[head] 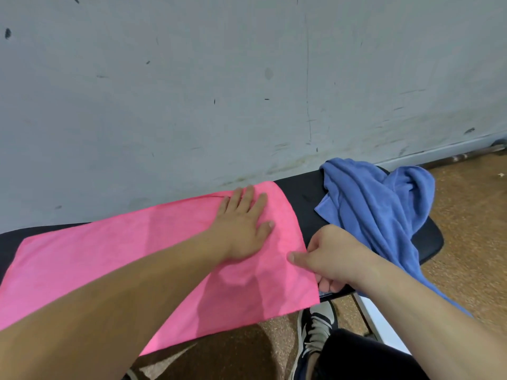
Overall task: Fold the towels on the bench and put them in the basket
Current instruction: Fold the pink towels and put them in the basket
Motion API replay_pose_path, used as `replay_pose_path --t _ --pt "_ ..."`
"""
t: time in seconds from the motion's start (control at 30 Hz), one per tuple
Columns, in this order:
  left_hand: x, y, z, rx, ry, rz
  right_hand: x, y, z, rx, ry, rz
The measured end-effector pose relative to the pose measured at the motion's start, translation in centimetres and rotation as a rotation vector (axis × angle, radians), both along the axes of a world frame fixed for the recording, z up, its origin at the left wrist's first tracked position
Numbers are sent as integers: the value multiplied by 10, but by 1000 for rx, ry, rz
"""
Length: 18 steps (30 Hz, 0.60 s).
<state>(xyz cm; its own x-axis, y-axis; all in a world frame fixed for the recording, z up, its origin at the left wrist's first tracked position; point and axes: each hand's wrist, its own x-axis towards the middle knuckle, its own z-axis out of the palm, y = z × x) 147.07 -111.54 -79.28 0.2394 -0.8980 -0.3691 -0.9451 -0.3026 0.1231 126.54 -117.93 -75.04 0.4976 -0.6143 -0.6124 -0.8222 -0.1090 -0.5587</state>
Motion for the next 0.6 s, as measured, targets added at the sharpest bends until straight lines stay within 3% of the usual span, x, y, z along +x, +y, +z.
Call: replay_pose_path --t 0.23,0.4,0.6 --pt "-7 -39 24 -308 -221 65 -2 -2 -7 -94 56 96" --pt "-17 -74 30 -132 -6 304 -3 -3 -7 -90 44 115" --pt "-16 -85 36 -189 109 427 -5 -6 -1 -80 18 156"
